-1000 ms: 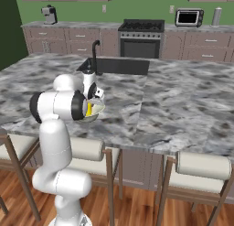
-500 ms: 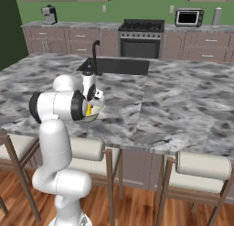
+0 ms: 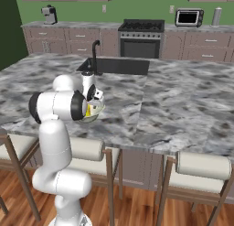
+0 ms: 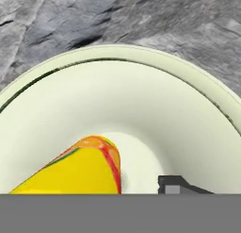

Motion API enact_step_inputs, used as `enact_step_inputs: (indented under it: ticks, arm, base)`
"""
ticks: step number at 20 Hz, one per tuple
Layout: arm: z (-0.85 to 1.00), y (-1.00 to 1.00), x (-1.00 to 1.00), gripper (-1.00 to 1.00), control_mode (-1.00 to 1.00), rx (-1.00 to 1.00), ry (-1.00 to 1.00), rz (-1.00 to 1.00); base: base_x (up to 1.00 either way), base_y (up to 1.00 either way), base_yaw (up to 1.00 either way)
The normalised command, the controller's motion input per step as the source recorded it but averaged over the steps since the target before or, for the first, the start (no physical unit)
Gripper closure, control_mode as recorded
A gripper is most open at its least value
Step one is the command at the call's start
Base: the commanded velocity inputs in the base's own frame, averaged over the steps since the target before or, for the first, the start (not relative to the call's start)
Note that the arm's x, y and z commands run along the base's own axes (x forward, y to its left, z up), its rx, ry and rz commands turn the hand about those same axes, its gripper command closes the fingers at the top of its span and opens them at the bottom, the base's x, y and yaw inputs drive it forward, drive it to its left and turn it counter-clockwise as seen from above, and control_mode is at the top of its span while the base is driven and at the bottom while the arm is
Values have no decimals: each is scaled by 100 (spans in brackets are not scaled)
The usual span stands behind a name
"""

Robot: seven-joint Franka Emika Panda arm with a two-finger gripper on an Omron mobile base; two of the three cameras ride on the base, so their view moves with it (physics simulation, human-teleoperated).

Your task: Place the cup inside the bowl on the dining table and move the bowl to any counter.

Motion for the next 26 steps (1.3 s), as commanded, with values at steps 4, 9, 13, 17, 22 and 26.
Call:
enact_step_inputs:
  ticks: [4,9,13,17,22,26]
  arm:
    - [13,0,-17,-100,-100,0,0,0]
    - [31,0,-26,-100,-100,0,0,0]
    - [43,0,-20,-100,-100,0,0,0]
    - [27,-11,-22,-100,-100,0,0,0]
    - [1,-42,-26,-100,-100,0,8,-3]
    - [0,-56,-26,-100,-100,0,7,-5]
  base:
    - [0,0,0]
    - [0,0,0]
    - [0,0,0]
    - [0,0,0]
    - [0,0,0]
    - [0,0,0]
